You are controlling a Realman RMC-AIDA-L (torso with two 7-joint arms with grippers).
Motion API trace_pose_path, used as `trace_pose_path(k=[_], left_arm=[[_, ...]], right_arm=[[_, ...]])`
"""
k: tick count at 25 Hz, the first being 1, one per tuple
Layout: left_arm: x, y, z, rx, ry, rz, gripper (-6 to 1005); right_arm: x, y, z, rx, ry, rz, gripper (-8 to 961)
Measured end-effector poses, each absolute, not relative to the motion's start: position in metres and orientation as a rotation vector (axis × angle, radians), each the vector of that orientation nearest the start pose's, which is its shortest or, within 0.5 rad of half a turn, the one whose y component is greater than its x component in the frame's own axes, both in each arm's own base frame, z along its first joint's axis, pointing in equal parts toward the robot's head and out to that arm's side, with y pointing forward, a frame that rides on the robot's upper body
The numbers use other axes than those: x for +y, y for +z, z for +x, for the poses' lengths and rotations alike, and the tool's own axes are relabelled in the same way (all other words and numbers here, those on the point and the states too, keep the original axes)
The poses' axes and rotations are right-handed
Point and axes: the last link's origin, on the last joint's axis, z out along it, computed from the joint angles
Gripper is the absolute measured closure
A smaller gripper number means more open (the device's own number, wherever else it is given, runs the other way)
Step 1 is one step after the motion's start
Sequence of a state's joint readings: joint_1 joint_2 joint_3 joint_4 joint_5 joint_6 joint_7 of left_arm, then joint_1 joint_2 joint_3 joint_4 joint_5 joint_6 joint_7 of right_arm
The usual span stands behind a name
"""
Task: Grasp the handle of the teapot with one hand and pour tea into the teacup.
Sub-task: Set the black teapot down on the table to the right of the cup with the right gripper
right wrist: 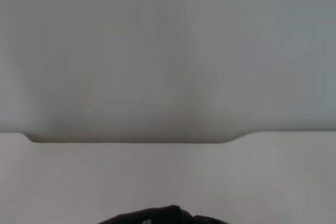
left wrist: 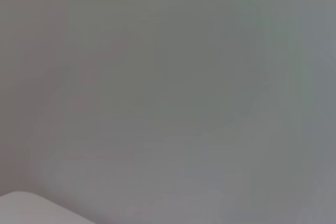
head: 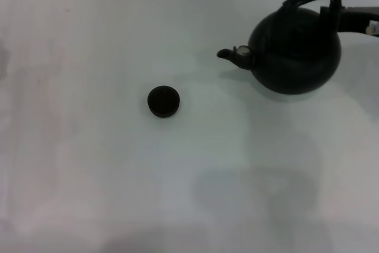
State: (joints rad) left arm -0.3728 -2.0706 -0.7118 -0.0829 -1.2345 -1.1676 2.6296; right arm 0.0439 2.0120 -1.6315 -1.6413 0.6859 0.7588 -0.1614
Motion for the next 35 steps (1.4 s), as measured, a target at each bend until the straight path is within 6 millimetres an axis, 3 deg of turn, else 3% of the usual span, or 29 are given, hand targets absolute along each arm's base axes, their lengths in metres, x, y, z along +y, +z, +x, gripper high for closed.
trace_pose_path(k=[17, 35], left_arm=[[0.299, 0.021, -0.388, -0.927, -0.856, -1.218, 112], [0.307, 0.021, -0.382, -0.913, -0.871, -1.230, 111]], right_arm=[[0.319, 0.029, 0.270, 1.322, 0.376, -1.908, 703], [0.321, 0.027, 0.282, 1.302, 0.353, -1.901, 671]])
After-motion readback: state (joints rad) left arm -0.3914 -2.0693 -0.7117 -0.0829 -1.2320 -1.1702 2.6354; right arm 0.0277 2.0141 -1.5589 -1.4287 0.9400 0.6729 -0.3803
